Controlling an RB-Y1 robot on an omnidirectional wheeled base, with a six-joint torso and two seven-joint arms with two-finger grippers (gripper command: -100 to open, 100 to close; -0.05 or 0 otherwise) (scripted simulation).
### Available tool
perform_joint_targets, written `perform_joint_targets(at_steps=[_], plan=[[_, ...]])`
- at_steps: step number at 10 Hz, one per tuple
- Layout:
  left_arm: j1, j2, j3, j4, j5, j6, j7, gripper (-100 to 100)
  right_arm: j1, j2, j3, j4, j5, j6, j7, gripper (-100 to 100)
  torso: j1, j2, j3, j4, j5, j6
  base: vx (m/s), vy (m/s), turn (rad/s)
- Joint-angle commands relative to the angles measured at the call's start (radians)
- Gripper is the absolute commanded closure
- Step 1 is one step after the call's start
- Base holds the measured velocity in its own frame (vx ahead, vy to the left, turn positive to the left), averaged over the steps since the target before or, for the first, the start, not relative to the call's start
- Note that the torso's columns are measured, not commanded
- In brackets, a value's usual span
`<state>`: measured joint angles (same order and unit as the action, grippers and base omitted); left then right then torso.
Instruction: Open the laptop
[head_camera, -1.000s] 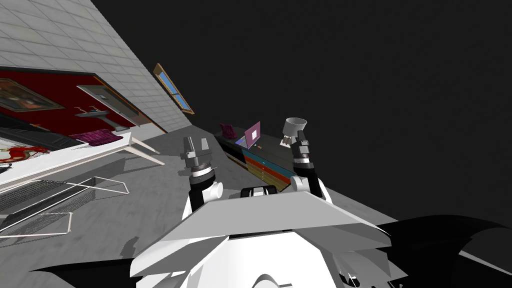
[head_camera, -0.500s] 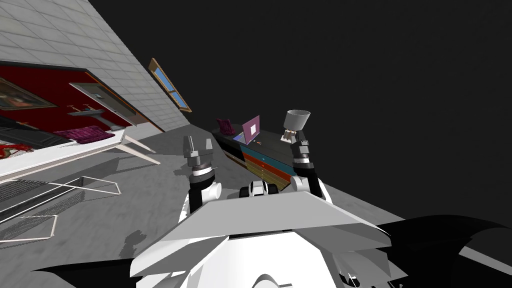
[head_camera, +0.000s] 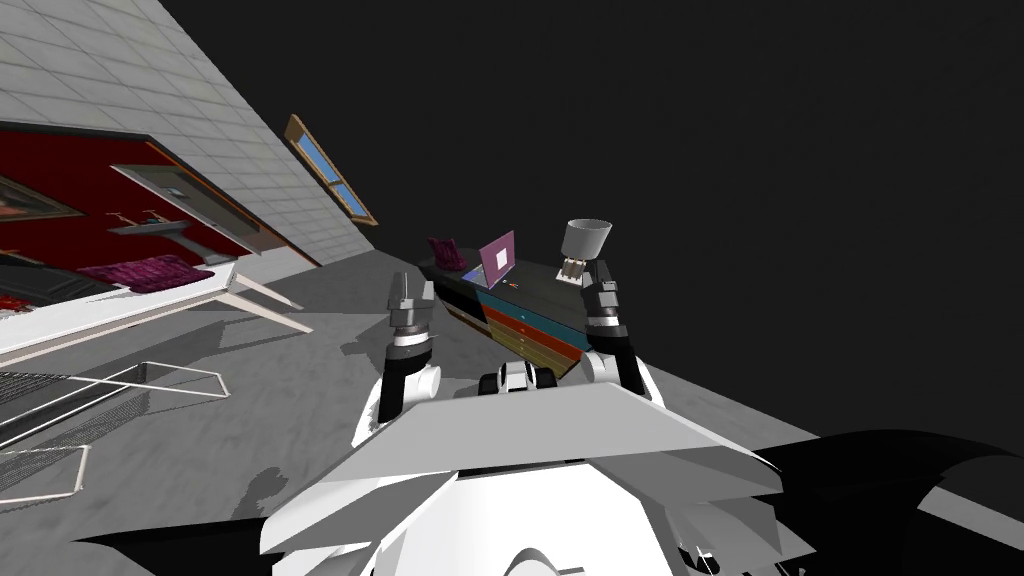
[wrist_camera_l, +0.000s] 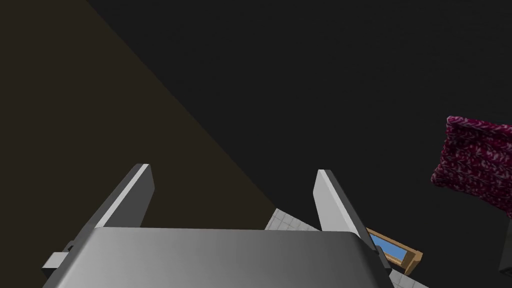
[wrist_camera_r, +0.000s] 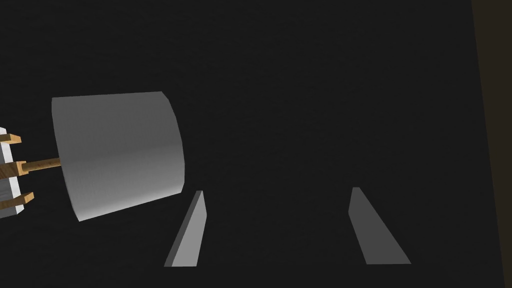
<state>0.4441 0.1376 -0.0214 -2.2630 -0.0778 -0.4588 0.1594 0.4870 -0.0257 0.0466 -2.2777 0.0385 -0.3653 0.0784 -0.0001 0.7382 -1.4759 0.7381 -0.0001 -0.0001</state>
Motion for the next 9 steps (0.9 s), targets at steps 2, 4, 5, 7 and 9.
perform_joint_targets(at_steps=[2,4,5,7,9], plan=[[-0.026,0.062,0.005,0.028,-0.012,0.103,-0.006,-100,0.0,0.0,0.0,0.0,0.0,0.0,0.0,0,0.0,0.0,0.0,0.0,0.0,0.0,-0.028,-0.027,-0.077],[-0.033,0.077,0.005,0.035,-0.017,0.133,-0.009,-100,0.0,0.0,0.0,0.0,0.0,0.0,0.0,0,0.001,-0.001,0.0,0.0,0.0,0.0,-0.018,-0.018,-0.041],[-0.04,0.091,0.005,0.042,-0.022,0.163,-0.011,-100,0.0,0.0,0.0,0.0,0.0,0.0,0.0,0,0.0,-0.001,0.0,0.0,0.0,0.0,-0.02,-0.023,-0.094],[-0.054,0.117,0.005,0.054,-0.033,0.221,-0.017,-100,0.0,0.0,0.0,0.0,0.0,0.0,0.0,0,0.0,0.0,0.0,0.0,0.0,0.0,-0.021,-0.027,-0.109],[-0.061,0.13,0.005,0.06,-0.04,0.258,-0.019,-100,0.0,0.0,0.0,0.0,0.0,0.0,0.0,0,0.001,0.0,0.0,0.0,0.0,0.0,-0.009,-0.017,-0.045]])
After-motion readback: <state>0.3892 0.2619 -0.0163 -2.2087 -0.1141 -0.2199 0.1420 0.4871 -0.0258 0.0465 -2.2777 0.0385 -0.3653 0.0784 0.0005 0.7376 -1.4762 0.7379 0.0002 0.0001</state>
